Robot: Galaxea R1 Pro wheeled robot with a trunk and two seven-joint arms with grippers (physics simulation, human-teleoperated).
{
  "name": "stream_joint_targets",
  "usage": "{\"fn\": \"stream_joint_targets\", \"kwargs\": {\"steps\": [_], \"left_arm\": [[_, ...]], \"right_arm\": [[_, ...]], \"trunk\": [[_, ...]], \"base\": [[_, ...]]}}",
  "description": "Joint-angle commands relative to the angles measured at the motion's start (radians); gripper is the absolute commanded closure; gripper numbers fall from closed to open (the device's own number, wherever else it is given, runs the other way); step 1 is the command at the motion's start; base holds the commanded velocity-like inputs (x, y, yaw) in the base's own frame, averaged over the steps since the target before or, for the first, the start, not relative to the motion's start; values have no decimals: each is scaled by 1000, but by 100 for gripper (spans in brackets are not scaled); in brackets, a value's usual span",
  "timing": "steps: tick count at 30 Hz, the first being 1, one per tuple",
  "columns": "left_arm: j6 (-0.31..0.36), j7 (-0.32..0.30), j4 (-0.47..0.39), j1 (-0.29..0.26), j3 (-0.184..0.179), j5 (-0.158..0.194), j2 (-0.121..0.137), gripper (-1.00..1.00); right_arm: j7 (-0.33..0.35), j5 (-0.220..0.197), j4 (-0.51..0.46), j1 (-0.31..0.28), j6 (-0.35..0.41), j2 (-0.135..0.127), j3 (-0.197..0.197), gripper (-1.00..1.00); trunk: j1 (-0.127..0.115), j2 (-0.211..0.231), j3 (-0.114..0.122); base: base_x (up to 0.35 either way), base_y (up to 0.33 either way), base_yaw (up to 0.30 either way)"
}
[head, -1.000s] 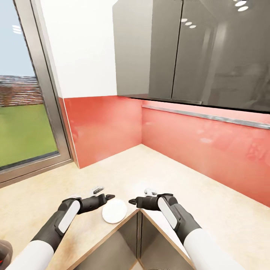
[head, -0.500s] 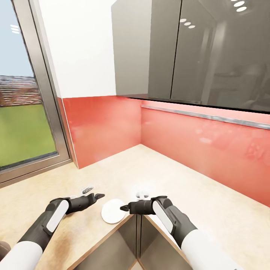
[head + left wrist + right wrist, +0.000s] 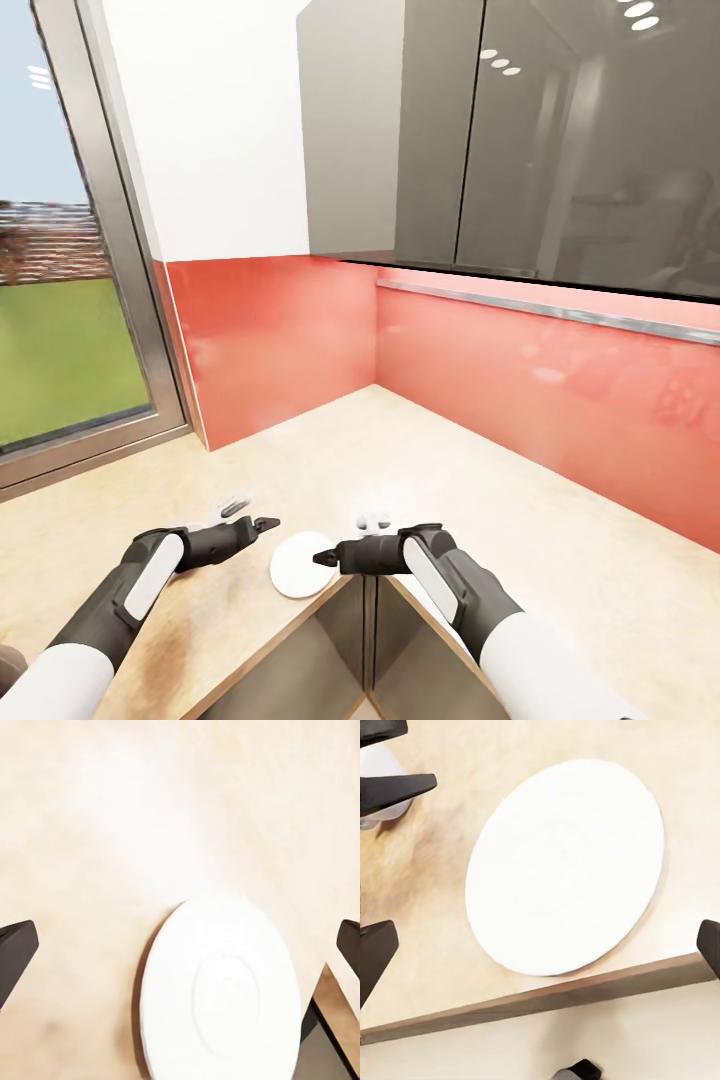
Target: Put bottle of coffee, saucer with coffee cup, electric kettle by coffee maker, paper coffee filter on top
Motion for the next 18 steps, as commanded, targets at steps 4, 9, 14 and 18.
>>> {"fn": "stream_joint_targets", "kwargs": {"steps": [4,9,14,18], "left_arm": [[2,-3,-1,-1,-2,-1,-1,-100],[2,-3,0,-1,-3,-1,-2,-100],[2,-4,20,-1,-1,-1,-8,-100],[2,-4,46,-1,1,0,-10,-100]], "right_arm": [[2,1,0,-1,4,3,0,-100],[2,2,2,-1,4,3,-1,-100],[2,2,26,-1,4,3,0,-100],[2,2,31,-1,4,4,1,-100]], "trunk": [[1,-2,-2],[1,-2,-2],[1,-2,-2],[1,-2,-2]], "base": [[18,0,0],[1,0,0],[0,0,0],[0,0,0]]}}
